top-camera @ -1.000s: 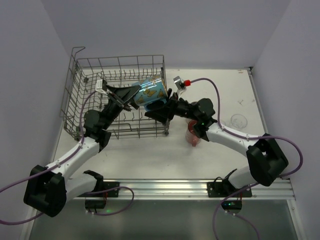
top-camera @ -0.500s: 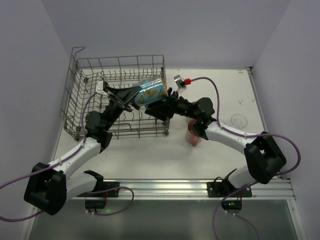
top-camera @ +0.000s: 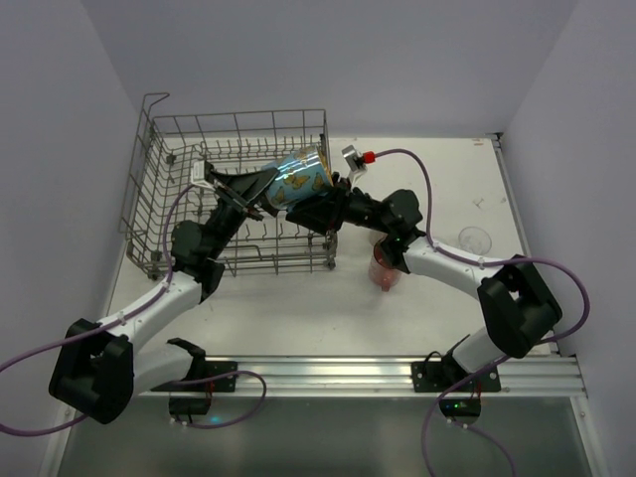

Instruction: Unload the cups from the dish rack

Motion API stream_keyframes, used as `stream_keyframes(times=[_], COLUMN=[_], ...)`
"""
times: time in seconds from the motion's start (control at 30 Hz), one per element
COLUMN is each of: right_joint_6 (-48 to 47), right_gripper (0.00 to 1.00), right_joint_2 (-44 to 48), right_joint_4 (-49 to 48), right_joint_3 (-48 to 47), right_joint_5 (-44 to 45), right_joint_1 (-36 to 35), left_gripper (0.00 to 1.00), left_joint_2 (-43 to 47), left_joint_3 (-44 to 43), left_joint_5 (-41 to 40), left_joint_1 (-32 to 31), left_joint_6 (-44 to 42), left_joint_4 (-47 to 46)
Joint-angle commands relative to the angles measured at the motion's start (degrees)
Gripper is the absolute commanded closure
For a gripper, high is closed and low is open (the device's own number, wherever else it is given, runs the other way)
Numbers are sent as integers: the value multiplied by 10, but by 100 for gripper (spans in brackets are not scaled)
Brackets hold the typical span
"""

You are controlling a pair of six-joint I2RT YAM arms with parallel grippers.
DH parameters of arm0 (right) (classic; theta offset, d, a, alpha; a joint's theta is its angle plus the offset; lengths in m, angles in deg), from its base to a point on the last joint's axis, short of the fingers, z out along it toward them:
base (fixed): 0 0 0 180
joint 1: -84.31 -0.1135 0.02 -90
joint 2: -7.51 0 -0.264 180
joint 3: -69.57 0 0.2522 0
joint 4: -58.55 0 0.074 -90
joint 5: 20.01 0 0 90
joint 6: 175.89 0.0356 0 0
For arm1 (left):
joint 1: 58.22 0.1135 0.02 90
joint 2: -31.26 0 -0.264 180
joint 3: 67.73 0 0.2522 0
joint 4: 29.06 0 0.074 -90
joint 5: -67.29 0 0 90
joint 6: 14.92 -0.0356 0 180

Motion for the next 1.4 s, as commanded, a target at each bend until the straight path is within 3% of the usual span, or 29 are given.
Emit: stream_keyframes(times=[0.0,0.2,0.3,0.5,0.63,0.73,0.93,1.0,1.03,1.13,1.17,1.37], right_joint_6=[3,10,14,22,28,34,47,47,46,45,44,49], right_gripper=[56,69,64,62,75,98,100,100,100,100,100,100], right_joint_2=[6,7,7,9,6,2,-7,-1,1,15,19,43], right_joint_4=[-39,-37,-38,-37,-38,-37,-34,-34,-33,-31,-31,-30], right_joint_3=[-27,-27,-27,-24,-30,-34,-46,-42,-37,-28,-25,1], right_joint_5=[-4,-3,-7,-7,-15,-17,-35,-36,-40,-43,-44,-52], right_joint_1=[0,3,6,13,16,16,16,16,16,16,16,24], left_gripper=[100,100,100,100,100,100,100,82,52,7,1,0], left_joint_2=[8,8,9,11,9,9,-4,-13,-16,-19,-20,-16], left_joint_3=[-13,-6,-1,0,-3,-3,-12,-24,-26,-31,-33,-49], left_joint_5=[-15,-15,-15,-14,-13,-13,5,22,26,41,50,92], left_joint_1=[-10,-11,-11,-11,-11,-11,-10,-11,-10,-10,-9,12], left_joint_6=[13,16,18,17,17,16,15,7,2,-10,-13,-47], left_joint_4=[-82,-84,-86,-84,-82,-81,-82,-80,-80,-77,-74,-65])
